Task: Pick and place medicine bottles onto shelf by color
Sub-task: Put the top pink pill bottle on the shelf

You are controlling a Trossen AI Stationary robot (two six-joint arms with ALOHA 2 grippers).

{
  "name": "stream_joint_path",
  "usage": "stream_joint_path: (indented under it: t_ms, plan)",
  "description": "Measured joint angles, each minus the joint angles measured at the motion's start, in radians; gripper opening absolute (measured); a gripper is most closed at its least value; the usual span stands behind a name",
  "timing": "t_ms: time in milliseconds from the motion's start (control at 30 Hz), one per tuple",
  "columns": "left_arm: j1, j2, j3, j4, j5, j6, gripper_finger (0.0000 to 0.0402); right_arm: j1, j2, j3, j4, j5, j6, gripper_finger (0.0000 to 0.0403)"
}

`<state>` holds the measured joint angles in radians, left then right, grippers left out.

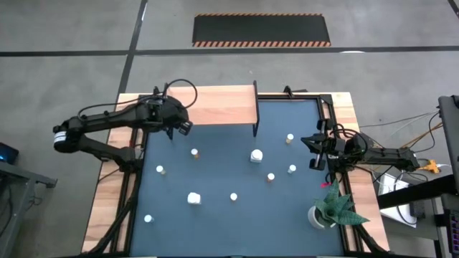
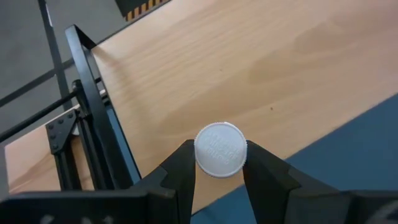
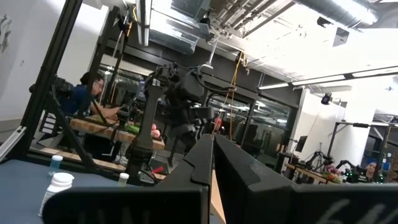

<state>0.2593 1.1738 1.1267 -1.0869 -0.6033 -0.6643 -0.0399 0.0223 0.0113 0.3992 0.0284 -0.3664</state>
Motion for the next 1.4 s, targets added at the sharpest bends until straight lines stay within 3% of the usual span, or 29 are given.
stream_joint_path:
  t_ms: [300, 600, 800, 1200, 1400]
  plan:
    - [0.009, -0.01, 0.0, -0.006, 0.007, 0.0, 0.0105, 0.0, 0.0, 0.0, 0.0, 0.0, 0.0, 0.0009]
    - [0.01, -0.009, -0.003, -0.008, 0.023, 0.028, 0.0178, 0.0, 0.0, 0.0, 0.0, 0.0, 0.0, 0.0009]
    - [0.01, -0.026, 0.022, -0.008, 0.029, 0.082, 0.0199, 0.0, 0.0, 0.0, 0.0, 0.0, 0.0, 0.0009]
    - [0.01, -0.059, 0.125, -0.005, 0.122, 0.226, 0.0196, 0.0, 0.0, 0.0, 0.0, 0.0, 0.0, 0.0009]
    - [0.012, -0.055, 0.113, -0.026, 0.138, 0.287, 0.0136, 0.0, 0.0, 0.0, 0.0, 0.0, 0.0, 0.0009]
